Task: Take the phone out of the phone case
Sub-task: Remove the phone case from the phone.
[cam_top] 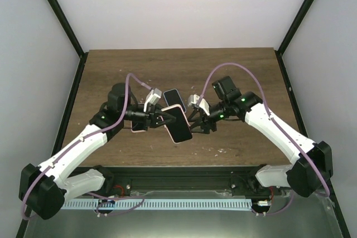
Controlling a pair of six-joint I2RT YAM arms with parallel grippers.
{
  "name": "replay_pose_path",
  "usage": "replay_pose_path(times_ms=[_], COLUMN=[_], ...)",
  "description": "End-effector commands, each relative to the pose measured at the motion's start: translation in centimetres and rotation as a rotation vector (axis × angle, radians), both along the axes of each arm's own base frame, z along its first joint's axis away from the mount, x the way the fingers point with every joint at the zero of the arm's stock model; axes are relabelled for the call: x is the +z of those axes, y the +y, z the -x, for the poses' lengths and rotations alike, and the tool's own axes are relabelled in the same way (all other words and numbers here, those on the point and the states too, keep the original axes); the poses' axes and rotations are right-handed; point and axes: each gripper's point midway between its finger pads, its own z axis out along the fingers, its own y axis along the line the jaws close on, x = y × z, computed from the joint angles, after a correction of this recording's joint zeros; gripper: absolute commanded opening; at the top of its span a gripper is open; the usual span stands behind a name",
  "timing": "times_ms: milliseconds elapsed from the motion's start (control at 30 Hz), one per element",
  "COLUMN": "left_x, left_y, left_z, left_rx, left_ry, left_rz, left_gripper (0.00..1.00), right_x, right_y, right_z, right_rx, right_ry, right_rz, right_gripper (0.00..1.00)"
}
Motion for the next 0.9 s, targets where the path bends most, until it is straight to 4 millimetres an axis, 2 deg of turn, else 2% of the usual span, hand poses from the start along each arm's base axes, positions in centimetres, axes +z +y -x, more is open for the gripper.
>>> replay_pose_path(times_ms=[0, 200, 300, 400, 567, 700, 767, 800, 867], left_x=[-0.6, -1.2, -1.6, -1.9, -2.9, -2.4, -2.0, -1.8, -1.6], left_y=[-0.4, -0.7, -0.8, -1.4, -2.4, -2.3, -2.1, -2.0, -1.7], left_z=[5.1, 4.6, 4.0, 2.9, -1.7, -4.8, -6.1, -6.7, -8.0], left_rx=[-0.243, -0.216, -0.185, -0.152, 0.07, 0.231, 0.295, 0.322, 0.397], left_ry=[0.134, 0.13, 0.128, 0.139, 0.159, 0.143, 0.135, 0.131, 0.12], left_rz=[-0.01, -0.035, -0.049, -0.064, -0.116, -0.112, -0.103, -0.099, -0.102], left_gripper=[0.0, 0.0, 0.0, 0.0, 0.0, 0.0, 0.0, 0.03, 0.17], right_x=[8.6, 10.4, 10.4, 9.2, 7.3, 6.1, 5.4, 5.2, 4.5], right_y=[3.4, 3.5, 3.3, 3.2, 2.3, 1.3, 0.7, 0.3, -0.7], right_z=[-2.6, -1.1, -0.4, -0.1, 1.2, 2.0, 1.6, 1.3, 0.3], right_rx=[0.023, 0.092, 0.11, 0.107, 0.101, 0.069, 0.026, -0.001, -0.068], right_ry=[-0.109, -0.012, -0.007, 0.032, 0.094, 0.113, 0.147, 0.166, 0.221], right_rz=[-0.321, -0.389, -0.407, -0.394, -0.366, -0.343, -0.331, -0.33, -0.33], right_gripper=[0.54, 0.57, 0.57, 0.44, 0.26, 0.04, 0.01, 0.01, 0.01])
